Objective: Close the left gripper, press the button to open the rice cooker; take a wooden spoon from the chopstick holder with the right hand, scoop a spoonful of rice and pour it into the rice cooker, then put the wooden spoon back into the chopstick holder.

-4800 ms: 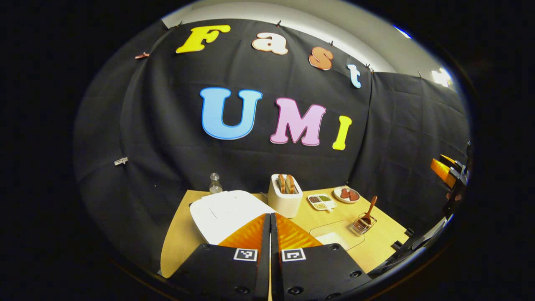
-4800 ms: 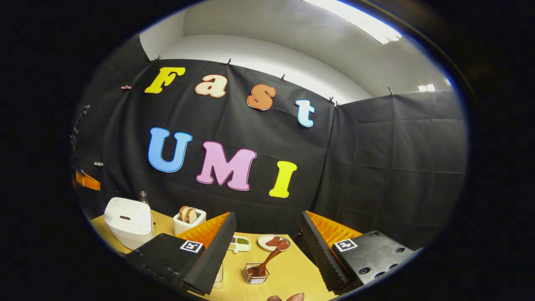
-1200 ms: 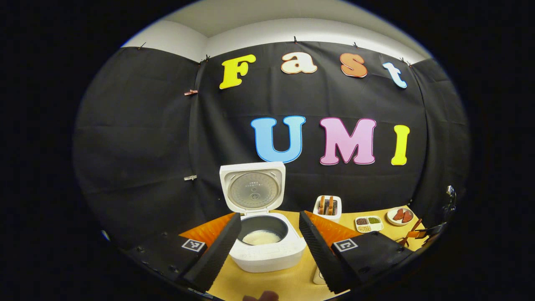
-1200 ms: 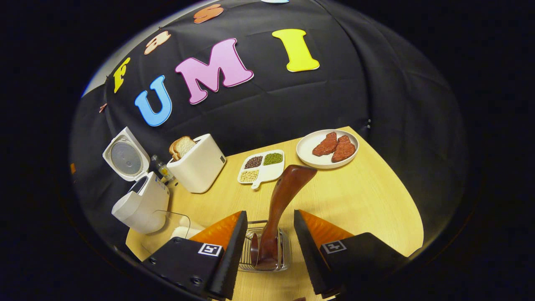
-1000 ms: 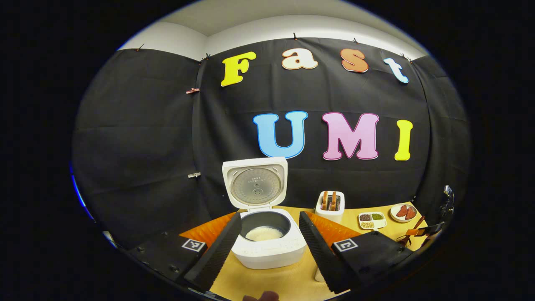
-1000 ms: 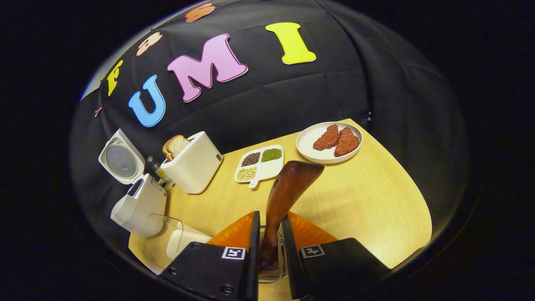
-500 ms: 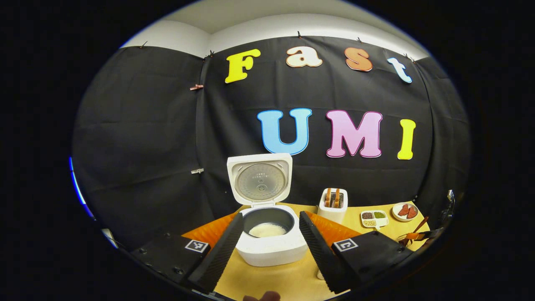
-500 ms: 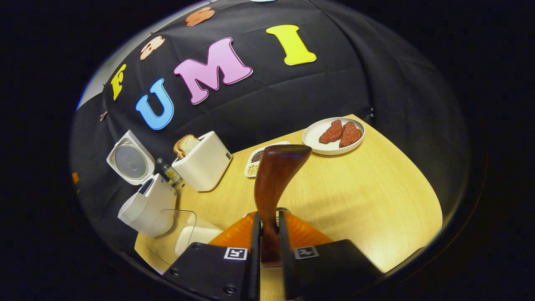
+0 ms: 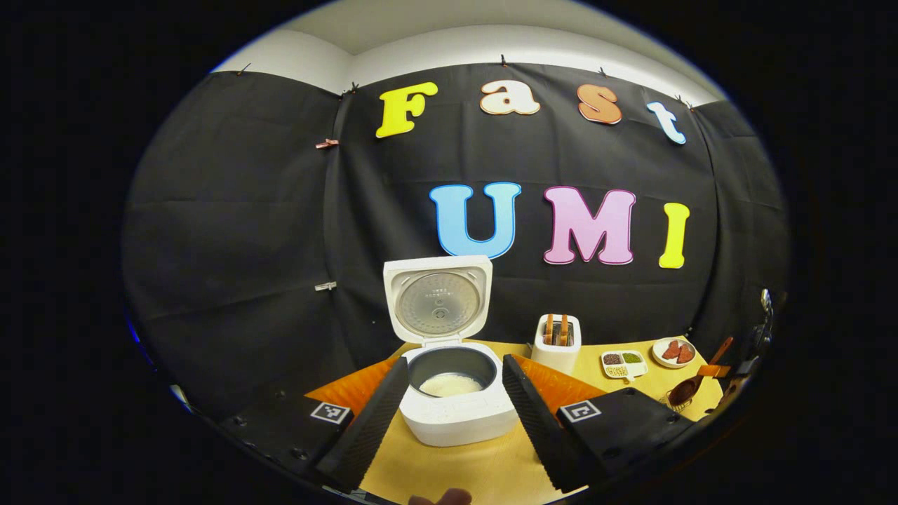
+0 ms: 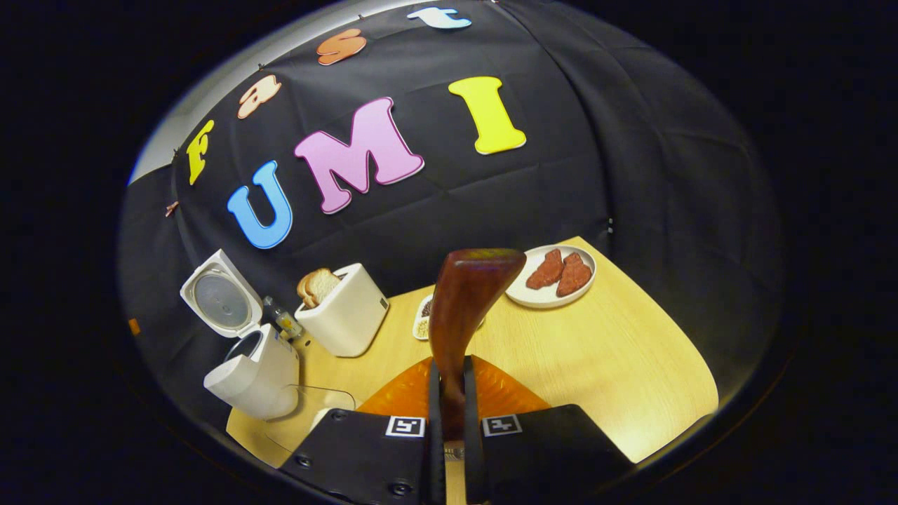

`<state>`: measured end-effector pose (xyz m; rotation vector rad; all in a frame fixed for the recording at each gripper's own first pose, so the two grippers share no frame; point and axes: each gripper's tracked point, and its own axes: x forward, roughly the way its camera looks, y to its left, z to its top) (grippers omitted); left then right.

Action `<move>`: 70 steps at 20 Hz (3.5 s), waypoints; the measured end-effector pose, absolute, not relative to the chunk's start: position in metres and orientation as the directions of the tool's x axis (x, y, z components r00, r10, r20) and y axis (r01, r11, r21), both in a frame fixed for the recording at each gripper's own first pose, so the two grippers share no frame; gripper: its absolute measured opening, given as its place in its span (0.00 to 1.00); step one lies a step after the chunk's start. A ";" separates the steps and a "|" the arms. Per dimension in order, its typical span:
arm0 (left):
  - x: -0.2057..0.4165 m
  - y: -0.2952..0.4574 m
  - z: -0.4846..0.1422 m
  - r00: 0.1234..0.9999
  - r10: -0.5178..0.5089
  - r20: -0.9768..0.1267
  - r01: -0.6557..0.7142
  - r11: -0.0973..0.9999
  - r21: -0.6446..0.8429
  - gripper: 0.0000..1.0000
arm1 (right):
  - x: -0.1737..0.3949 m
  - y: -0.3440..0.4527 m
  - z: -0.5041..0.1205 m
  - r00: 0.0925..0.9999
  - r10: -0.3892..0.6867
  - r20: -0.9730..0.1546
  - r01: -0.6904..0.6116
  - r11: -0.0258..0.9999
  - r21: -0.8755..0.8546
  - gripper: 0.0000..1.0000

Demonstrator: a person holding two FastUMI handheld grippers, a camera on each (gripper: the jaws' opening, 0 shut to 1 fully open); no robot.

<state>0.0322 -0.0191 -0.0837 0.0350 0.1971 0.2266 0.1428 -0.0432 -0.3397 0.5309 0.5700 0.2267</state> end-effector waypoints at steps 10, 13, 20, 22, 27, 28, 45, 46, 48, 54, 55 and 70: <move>0.122 -0.028 -0.098 0.991 0.095 -0.094 -0.087 0.993 0.078 0.93 | 0.125 0.069 -0.251 0.792 0.519 -0.321 -0.269 0.769 0.579 0.15; 0.152 -0.042 -0.106 0.996 0.041 -0.078 -0.036 0.998 0.059 0.93 | 0.116 0.105 -0.267 0.752 0.562 -0.345 -0.324 0.770 0.549 0.15; 0.193 -0.059 -0.143 0.985 0.081 -0.154 -0.077 0.996 0.034 0.93 | 0.106 0.154 -0.288 0.719 0.600 -0.351 -0.353 0.750 0.560 0.15; 0.193 -0.052 -0.148 0.980 0.120 -0.157 -0.120 0.993 0.009 0.93 | 0.106 0.160 -0.292 0.710 0.608 -0.356 -0.365 0.750 0.552 0.15; 0.183 -0.031 -0.166 0.967 0.151 -0.205 -0.159 0.987 -0.025 0.94 | 0.098 0.173 -0.314 0.687 0.603 -0.404 -0.381 0.773 0.507 0.15; 0.179 -0.027 -0.164 0.967 0.151 -0.204 -0.157 0.988 -0.013 0.94 | 0.096 0.175 -0.317 0.684 0.602 -0.412 -0.381 0.776 0.503 0.15; 0.116 0.021 -0.166 0.974 0.130 -0.185 -0.138 0.990 -0.034 0.96 | 0.081 0.181 -0.376 0.712 0.434 -0.552 -0.398 0.897 0.192 0.15; 0.113 0.024 -0.169 0.974 0.127 -0.185 -0.136 0.990 -0.035 0.96 | 0.082 0.182 -0.375 0.729 0.412 -0.547 -0.399 0.905 0.149 0.15; 0.111 0.030 -0.172 0.974 0.127 -0.188 -0.134 0.991 -0.024 0.96 | 0.078 0.192 -0.376 0.739 0.387 -0.551 -0.391 0.913 0.117 0.15; 0.102 0.044 -0.172 0.976 0.113 -0.189 -0.116 0.993 -0.007 0.96 | 0.050 0.236 -0.380 0.695 0.437 -0.572 -0.359 0.899 0.251 0.16; 0.100 0.044 -0.172 0.975 0.107 -0.193 -0.111 0.994 -0.012 0.96 | 0.047 0.241 -0.380 0.683 0.452 -0.574 -0.329 0.892 0.311 0.15; 0.080 0.046 -0.165 0.975 0.089 -0.203 -0.088 0.996 0.017 0.96 | 0.067 0.189 -0.365 0.734 0.467 -0.494 0.141 0.607 0.782 0.15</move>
